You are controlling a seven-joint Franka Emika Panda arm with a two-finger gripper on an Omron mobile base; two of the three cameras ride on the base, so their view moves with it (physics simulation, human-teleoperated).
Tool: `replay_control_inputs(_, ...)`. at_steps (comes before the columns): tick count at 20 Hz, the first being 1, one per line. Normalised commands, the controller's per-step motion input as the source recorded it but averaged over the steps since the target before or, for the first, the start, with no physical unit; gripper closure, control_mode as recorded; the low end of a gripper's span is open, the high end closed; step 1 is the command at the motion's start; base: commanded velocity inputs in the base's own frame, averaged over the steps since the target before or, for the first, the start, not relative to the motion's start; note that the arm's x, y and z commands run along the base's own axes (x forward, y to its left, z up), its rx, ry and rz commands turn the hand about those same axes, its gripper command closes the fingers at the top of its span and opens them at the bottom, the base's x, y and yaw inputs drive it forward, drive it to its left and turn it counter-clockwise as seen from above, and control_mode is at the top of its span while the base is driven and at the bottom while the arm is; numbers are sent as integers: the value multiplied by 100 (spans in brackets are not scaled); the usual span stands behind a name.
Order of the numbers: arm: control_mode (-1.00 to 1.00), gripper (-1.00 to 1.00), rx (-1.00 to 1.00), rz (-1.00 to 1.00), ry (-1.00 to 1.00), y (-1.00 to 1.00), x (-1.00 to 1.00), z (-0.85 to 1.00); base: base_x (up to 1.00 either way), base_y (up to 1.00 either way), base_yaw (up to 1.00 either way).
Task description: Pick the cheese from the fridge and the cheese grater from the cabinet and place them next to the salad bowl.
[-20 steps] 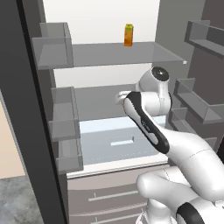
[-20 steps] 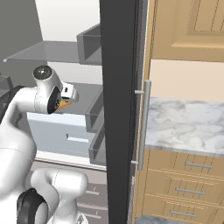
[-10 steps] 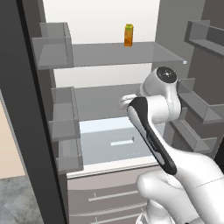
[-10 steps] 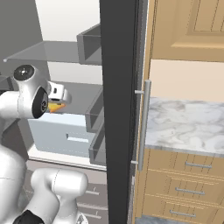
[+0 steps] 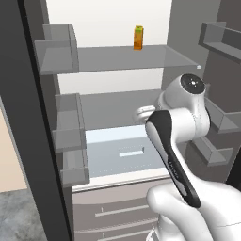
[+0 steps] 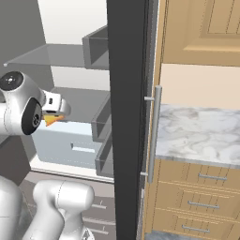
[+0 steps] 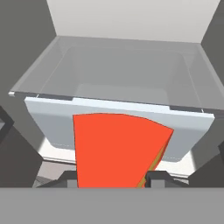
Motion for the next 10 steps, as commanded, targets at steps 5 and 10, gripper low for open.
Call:
replay_control_inputs(5, -100, 100, 0, 0, -1, -2, -20, 7, 0, 0, 0)
replay_control_inputs(10, -100, 100, 0, 0, 0, 0, 0, 0, 0, 0, 0)
